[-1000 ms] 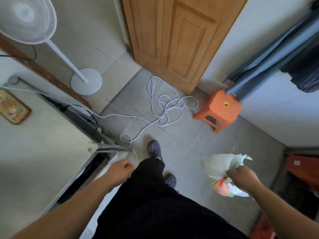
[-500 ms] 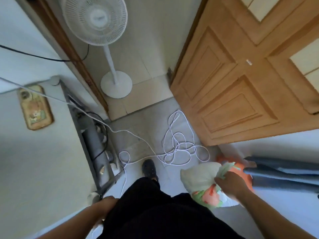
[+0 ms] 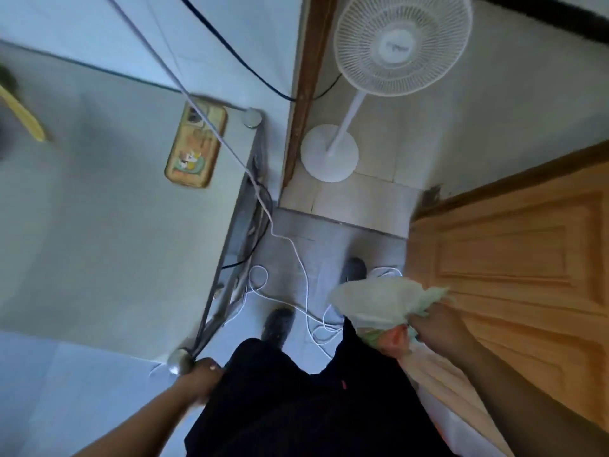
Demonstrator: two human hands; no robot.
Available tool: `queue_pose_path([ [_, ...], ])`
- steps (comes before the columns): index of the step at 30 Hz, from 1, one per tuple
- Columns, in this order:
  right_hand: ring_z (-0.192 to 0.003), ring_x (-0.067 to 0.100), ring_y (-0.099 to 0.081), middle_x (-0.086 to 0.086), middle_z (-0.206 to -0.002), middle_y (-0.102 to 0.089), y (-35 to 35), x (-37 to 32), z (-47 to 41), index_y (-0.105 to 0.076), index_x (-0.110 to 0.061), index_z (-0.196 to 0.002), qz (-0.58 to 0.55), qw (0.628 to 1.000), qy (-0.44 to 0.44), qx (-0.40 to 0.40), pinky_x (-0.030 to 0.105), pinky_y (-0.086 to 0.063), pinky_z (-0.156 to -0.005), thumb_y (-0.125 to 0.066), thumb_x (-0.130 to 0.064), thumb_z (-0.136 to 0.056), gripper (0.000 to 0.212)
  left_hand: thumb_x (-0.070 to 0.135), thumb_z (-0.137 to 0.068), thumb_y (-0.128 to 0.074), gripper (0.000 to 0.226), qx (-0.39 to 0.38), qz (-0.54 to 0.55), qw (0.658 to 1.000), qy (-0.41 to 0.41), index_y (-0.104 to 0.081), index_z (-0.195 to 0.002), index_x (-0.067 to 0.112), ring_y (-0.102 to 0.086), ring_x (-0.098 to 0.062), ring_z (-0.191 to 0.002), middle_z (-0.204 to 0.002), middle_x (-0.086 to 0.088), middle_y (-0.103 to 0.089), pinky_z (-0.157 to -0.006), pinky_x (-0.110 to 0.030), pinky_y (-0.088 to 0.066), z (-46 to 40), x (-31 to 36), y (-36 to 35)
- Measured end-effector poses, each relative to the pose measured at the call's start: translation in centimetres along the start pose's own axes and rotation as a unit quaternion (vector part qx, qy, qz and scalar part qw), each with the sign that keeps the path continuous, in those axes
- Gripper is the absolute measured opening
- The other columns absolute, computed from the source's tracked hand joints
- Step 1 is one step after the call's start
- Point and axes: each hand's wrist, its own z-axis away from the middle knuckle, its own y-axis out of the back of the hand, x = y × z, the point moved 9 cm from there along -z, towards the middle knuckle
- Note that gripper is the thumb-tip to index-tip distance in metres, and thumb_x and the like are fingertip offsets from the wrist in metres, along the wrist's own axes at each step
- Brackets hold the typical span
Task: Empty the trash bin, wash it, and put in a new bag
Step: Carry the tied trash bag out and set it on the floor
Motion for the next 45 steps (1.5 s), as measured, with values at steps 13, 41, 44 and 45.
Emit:
queue_pose_path([
  [13,-0.104,0.036,-0.064,0.02,-0.109,-0.068,0.9,-14.3,-22.7,-0.067,-0.004,-0.111,0.192,0.959,0.152,-0.14,0.032,-0.049,-0.081,-0.062,-0.02,-0.09,0.027,0.013,-0.092,-0.053,0.025,0.087,0.303,0.949,0.025,-0.063,-0.094,-0.01,-0.064,-0.037,-0.081,-0.099,-0.026,-0.067,-0.073,-0.047,-0.053,-2.8,12.8,-5.6],
  [41,-0.07,0.027,-0.072,0.02,-0.091,-0.073,-28.8,-25.0,-50.3,-0.063,-0.004,-0.084,0.252,0.909,0.269,-0.192,0.041,-0.062,-0.076,-0.059,-0.007,-0.08,0.006,0.033,-0.09,-0.048,0.018,0.03,0.169,0.983,0.059,-0.066,-0.09,0.028,-0.063,-0.016,-0.089,-0.091,0.008,-0.069,-0.073,-0.027,-0.047,-30.3,11.8,-28.3],
  [44,-0.065,0.023,-0.067,0.023,-0.094,-0.073,-29.5,-27.2,-51.0,-0.061,-0.008,-0.073,0.223,0.918,0.275,-0.181,0.035,-0.062,-0.07,-0.058,-0.008,-0.084,0.011,0.034,-0.089,-0.049,0.019,0.041,0.184,0.98,0.06,-0.066,-0.088,0.027,-0.063,-0.013,-0.084,-0.085,0.007,-0.068,-0.065,-0.025,-0.044,-30.7,11.7,-27.7],
  [45,-0.07,0.025,-0.069,0.023,-0.093,-0.073,-29.6,-27.7,-51.3,-0.063,-0.005,-0.077,0.215,0.92,0.277,-0.174,0.04,-0.063,-0.076,-0.059,-0.008,-0.082,0.007,0.035,-0.088,-0.048,0.02,0.049,0.183,0.98,0.061,-0.067,-0.089,0.027,-0.063,-0.013,-0.084,-0.085,0.006,-0.068,-0.063,-0.024,-0.043,-30.9,11.6,-27.4],
])
